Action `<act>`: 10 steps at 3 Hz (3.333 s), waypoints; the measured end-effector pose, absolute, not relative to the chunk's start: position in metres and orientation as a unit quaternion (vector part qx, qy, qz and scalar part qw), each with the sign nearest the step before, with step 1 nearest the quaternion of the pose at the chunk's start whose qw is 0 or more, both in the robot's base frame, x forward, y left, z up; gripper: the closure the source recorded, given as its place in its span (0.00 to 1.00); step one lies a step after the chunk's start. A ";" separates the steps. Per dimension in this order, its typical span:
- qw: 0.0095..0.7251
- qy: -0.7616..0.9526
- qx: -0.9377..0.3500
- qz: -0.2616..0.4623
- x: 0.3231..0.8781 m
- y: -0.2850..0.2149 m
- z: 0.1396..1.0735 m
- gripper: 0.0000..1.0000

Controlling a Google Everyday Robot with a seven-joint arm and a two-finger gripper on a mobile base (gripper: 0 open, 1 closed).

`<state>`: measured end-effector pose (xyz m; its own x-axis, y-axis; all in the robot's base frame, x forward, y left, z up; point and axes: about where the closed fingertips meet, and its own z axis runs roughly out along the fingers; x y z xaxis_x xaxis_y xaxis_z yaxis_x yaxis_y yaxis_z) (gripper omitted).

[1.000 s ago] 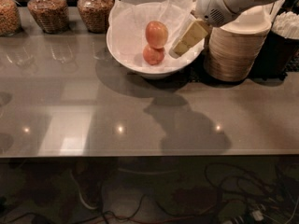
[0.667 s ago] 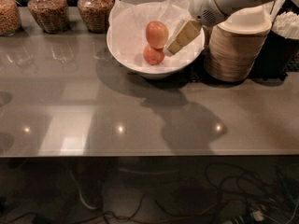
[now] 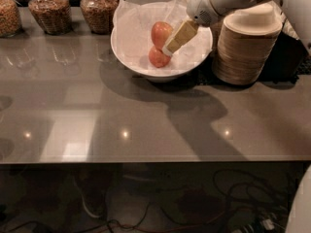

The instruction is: Pick apple from white bowl

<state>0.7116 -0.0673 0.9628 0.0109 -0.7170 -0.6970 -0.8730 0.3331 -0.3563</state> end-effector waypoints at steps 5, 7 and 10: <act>0.379 0.712 -0.579 0.117 0.737 -0.042 0.915 0.06; 0.380 0.712 -0.578 0.120 0.738 -0.039 0.913 0.48; 0.402 0.699 -0.580 0.117 0.719 -0.054 0.938 1.00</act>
Offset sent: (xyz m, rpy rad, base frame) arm 0.0290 0.0165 -0.0360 -0.0228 0.0848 0.0092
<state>0.7192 -0.0545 0.9377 -0.0041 -0.7164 -0.6977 -0.9047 0.2999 -0.3026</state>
